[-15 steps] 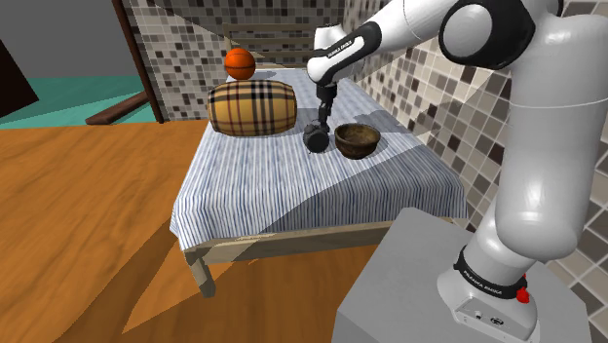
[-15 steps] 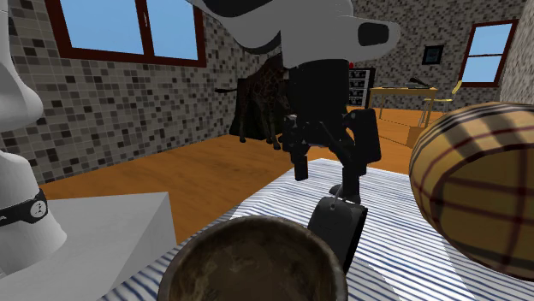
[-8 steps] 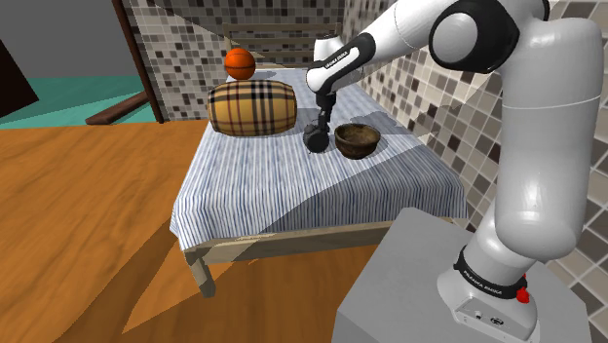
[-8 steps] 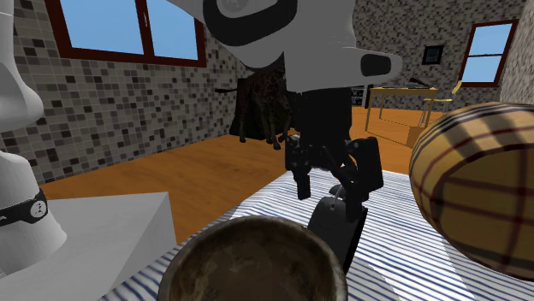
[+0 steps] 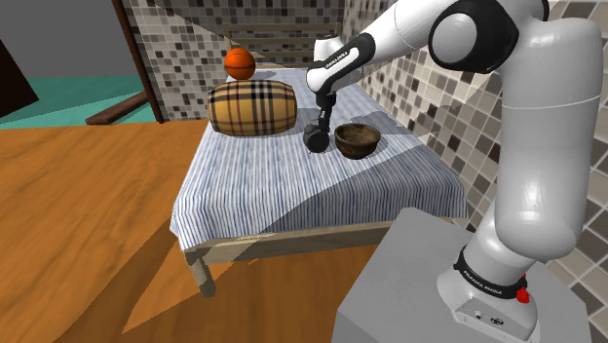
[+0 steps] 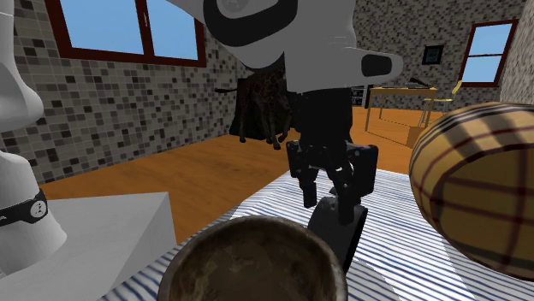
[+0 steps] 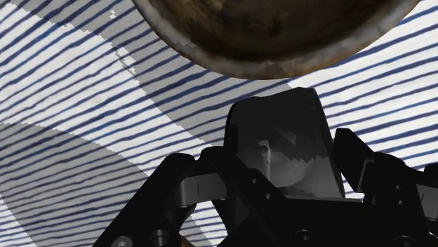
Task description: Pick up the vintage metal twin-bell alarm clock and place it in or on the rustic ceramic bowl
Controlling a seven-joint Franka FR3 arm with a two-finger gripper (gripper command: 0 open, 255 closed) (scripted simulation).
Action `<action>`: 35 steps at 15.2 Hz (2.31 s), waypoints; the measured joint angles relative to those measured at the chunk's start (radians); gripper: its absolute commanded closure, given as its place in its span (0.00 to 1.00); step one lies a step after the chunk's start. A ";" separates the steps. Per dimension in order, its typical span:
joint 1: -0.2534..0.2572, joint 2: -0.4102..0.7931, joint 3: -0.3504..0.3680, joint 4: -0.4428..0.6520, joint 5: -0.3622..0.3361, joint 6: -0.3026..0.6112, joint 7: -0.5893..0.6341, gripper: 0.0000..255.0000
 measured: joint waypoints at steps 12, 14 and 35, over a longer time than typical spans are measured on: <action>0.002 -0.017 -0.002 0.014 -0.004 -0.032 0.000 1.00; 0.004 -0.031 -0.003 0.025 -0.007 -0.057 0.000 1.00; 0.006 -0.092 -0.010 0.225 -0.016 -0.315 -0.019 1.00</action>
